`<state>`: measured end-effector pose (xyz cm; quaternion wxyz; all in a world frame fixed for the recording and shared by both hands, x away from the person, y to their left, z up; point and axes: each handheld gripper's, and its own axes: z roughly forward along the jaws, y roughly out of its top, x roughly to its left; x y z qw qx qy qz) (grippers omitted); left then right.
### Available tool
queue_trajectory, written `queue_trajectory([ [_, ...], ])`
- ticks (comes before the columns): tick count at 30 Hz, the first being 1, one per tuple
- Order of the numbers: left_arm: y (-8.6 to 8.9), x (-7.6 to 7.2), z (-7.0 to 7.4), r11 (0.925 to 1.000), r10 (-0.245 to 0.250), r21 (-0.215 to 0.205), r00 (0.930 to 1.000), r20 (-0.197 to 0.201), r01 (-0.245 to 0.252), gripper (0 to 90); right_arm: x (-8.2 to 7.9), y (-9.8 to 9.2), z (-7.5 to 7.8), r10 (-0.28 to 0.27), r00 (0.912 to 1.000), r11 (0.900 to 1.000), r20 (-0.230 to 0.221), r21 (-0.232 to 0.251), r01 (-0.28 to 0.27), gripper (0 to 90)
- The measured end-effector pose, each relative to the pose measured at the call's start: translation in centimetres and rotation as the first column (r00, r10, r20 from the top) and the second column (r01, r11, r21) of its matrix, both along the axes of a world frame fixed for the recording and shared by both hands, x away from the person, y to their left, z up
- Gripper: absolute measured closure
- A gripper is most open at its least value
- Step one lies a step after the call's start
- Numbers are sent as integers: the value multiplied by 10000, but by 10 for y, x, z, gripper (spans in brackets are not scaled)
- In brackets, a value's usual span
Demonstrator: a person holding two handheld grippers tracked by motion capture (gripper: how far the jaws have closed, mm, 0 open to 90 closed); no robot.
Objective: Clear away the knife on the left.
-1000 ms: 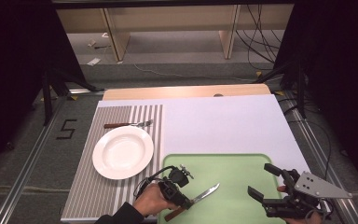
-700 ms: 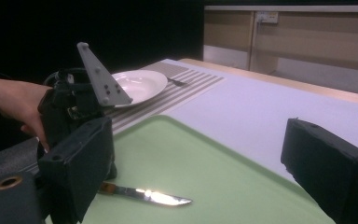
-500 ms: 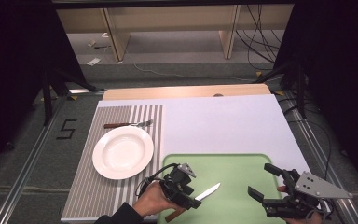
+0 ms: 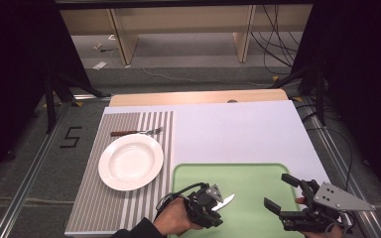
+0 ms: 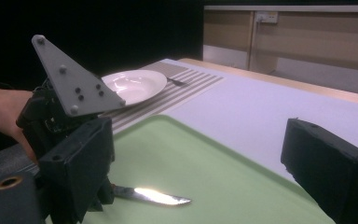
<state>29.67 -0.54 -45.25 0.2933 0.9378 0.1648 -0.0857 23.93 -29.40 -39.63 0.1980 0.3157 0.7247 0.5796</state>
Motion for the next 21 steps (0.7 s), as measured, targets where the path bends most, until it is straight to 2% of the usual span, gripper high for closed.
queue_trajectory([
  [4,-2,2,-3,9999,69,141,9999,150,-71,855,-1,0,0,20,10000,10000,-8,-37,-20,105],
  [6,-3,4,-4,9996,141,261,9999,-13,-141,870,0,0,0,7,10000,10000,-13,-41,-7,105],
  [8,-4,5,-5,9991,204,362,9997,116,-208,892,0,0,0,-2,10000,10000,5,-8,2,105],
  [16,-6,6,-10,9973,165,708,9996,238,-181,894,0,0,0,5,10000,10000,-17,-34,-5,105],
  [21,-5,8,-13,9948,308,967,9992,266,-333,894,0,0,0,21,10000,10000,12,6,-22,106],
])
